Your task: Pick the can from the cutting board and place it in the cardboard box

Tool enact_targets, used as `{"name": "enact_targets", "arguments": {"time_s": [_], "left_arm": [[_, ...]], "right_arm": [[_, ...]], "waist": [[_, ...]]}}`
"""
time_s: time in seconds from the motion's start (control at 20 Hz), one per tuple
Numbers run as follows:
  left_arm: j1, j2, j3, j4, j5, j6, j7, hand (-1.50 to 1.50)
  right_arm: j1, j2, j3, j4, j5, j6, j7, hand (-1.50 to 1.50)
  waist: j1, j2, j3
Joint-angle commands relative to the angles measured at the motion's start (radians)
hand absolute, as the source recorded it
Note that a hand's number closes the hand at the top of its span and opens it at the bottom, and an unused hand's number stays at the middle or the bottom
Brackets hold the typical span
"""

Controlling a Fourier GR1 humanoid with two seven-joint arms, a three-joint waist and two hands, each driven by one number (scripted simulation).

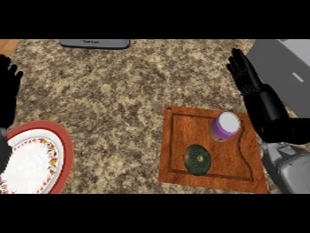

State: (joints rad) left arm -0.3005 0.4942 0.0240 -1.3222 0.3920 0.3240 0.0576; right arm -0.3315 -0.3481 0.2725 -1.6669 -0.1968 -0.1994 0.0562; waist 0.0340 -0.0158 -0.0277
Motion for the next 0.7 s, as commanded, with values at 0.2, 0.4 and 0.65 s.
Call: {"name": "enact_targets", "arguments": {"time_s": [0.2, 0.4, 0.65], "left_arm": [[0.135, 0.082, -0.119, 0.003, -0.143, -0.067, -0.045, 0.0], [0.172, 0.074, -0.149, 0.017, -0.161, -0.071, -0.045, 0.0], [0.216, 0.056, -0.239, -0.02, -0.223, -0.089, -0.078, 0.0]], "right_arm": [[0.258, -0.058, -0.179, -0.111, 0.214, -0.289, -0.26, -1.5], [0.375, 0.022, -0.387, -0.027, 0.223, -0.521, -0.291, -1.5], [0.598, 0.139, -0.314, -0.123, 0.366, -0.628, -0.672, -1.5]], "waist": [[-0.193, -0.021, 0.038], [-0.279, 0.001, 0.046], [-0.179, -0.006, 0.036]]}}
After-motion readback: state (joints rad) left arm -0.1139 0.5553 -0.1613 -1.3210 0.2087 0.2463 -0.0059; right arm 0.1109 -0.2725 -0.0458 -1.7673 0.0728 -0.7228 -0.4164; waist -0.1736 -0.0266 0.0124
